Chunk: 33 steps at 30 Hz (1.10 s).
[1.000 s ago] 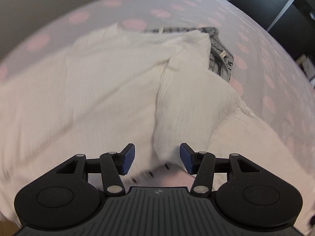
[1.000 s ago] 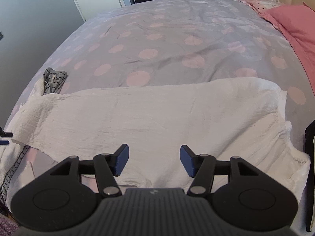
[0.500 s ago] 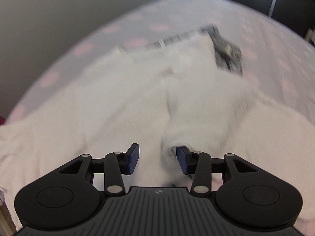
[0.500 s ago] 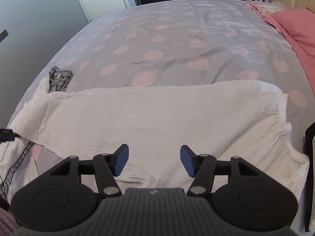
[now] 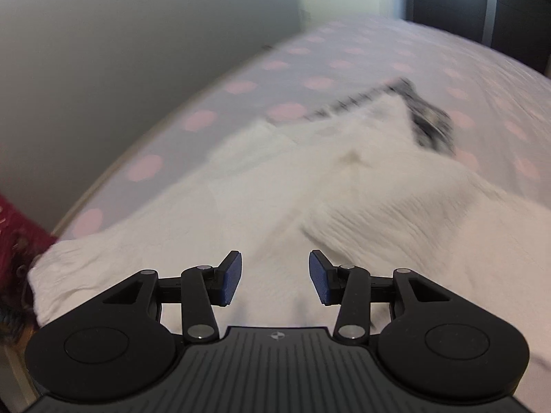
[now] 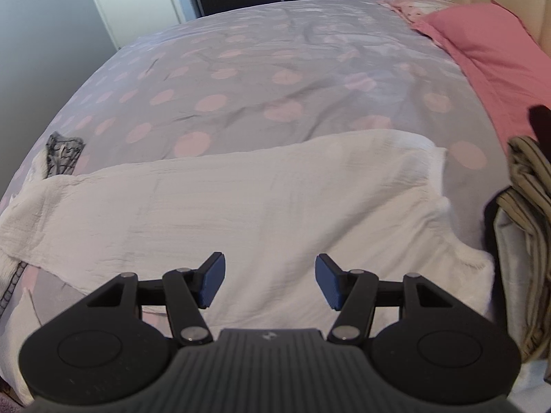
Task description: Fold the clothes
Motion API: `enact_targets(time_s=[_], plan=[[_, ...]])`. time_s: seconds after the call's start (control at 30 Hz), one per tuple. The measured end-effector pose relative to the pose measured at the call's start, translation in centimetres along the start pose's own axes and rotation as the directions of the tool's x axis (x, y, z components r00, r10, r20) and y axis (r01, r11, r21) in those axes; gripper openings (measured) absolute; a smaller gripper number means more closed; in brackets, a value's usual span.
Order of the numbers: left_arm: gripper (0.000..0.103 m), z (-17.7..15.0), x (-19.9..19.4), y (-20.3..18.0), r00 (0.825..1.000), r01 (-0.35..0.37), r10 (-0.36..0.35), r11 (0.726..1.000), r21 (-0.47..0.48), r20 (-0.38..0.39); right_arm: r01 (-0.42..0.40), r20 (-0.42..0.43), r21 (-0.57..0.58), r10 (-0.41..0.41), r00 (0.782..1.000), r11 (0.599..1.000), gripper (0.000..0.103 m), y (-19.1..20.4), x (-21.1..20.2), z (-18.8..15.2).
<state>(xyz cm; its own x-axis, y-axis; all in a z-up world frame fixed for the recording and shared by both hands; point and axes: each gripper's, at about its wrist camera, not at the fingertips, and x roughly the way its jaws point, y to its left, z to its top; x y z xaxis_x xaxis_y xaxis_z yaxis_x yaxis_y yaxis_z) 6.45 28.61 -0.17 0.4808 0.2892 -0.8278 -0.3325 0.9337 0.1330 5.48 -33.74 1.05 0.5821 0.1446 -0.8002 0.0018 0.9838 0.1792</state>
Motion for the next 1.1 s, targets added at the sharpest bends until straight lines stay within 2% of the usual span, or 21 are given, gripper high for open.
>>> enact_targets(time_s=[0.07, 0.13, 0.23, 0.27, 0.37, 0.47, 0.5, 0.53, 0.6, 0.67, 0.7, 0.77, 0.97, 1.1], plan=[[0.041, -1.3, 0.5, -1.4, 0.997, 0.063, -0.057, 0.992, 0.105, -0.061, 0.007, 0.012, 0.014, -0.007, 1.000, 1.000, 0.062, -0.8, -0.7, -0.4], [0.042, -3.2, 1.3, -3.4, 0.987, 0.131, -0.102, 0.960, 0.247, -0.126, 0.019, 0.023, 0.022, -0.019, 1.000, 1.000, 0.062, -1.6, -1.4, -0.8], [0.046, -5.6, 2.0, -5.5, 0.975, 0.191, -0.130, 0.905, 0.380, -0.179, 0.051, 0.033, 0.032, -0.052, 0.998, 0.998, 0.062, -3.0, -2.2, -1.7], [0.046, -6.2, 2.2, -5.9, 0.974, 0.202, -0.139, 0.892, 0.405, -0.180, 0.069, 0.032, 0.035, -0.070, 0.997, 0.997, 0.062, -3.5, -2.3, -2.1], [0.053, -7.3, 3.0, -6.4, 0.972, 0.222, -0.164, 0.881, 0.418, -0.169, 0.136, 0.022, 0.039, -0.137, 0.990, 0.990, 0.062, -5.5, -2.7, -3.4], [0.052, -8.4, 4.0, -7.5, 0.972, 0.219, -0.153, 0.862, 0.456, -0.178, 0.202, 0.006, 0.044, -0.202, 0.979, 0.978, 0.062, -7.7, -2.7, -5.1], [0.047, -8.6, 3.9, -7.9, 0.971, 0.226, -0.159, 0.851, 0.474, -0.177, 0.219, 0.000, 0.045, -0.220, 0.976, 0.975, 0.062, -8.5, -2.8, -5.8], [0.031, -8.8, 3.7, -8.3, 0.970, 0.235, -0.167, 0.838, 0.493, -0.179, 0.231, -0.002, 0.046, -0.231, 0.973, 0.972, 0.062, -9.1, -2.9, -6.4], [0.016, -9.1, 3.3, -9.1, 0.969, 0.242, -0.171, 0.812, 0.531, -0.179, 0.245, -0.001, 0.055, -0.245, 0.970, 0.968, 0.062, -10.3, -3.3, -7.7], [0.005, -9.5, 2.7, -9.6, 0.969, 0.242, -0.170, 0.789, 0.565, -0.178, 0.246, -0.002, 0.080, -0.247, 0.969, 0.966, 0.062, -11.2, -3.6, -8.8], [0.002, -9.6, 2.3, -9.7, 0.967, 0.253, -0.183, 0.788, 0.562, -0.178, 0.243, -0.001, 0.090, -0.244, 0.970, 0.966, 0.062, -11.6, -3.7, -9.2], [0.002, -9.5, 1.5, -9.6, 0.965, 0.259, -0.199, 0.804, 0.535, -0.169, 0.244, -0.004, 0.104, -0.245, 0.969, 0.964, 0.062, -12.2, -3.9, -9.9], [0.001, -8.9, -2.2, -8.3, 0.973, 0.229, -0.221, 0.880, 0.416, -0.068, 0.235, -0.027, 0.181, -0.234, 0.972, 0.955, 0.061, -14.2, -3.9, -11.0], [0.001, -8.5, -4.2, -5.8, 0.981, 0.182, -0.194, 0.924, 0.337, 0.001, 0.221, -0.066, 0.263, -0.211, 0.975, 0.939, 0.056, -15.4, -3.1, -11.4]])
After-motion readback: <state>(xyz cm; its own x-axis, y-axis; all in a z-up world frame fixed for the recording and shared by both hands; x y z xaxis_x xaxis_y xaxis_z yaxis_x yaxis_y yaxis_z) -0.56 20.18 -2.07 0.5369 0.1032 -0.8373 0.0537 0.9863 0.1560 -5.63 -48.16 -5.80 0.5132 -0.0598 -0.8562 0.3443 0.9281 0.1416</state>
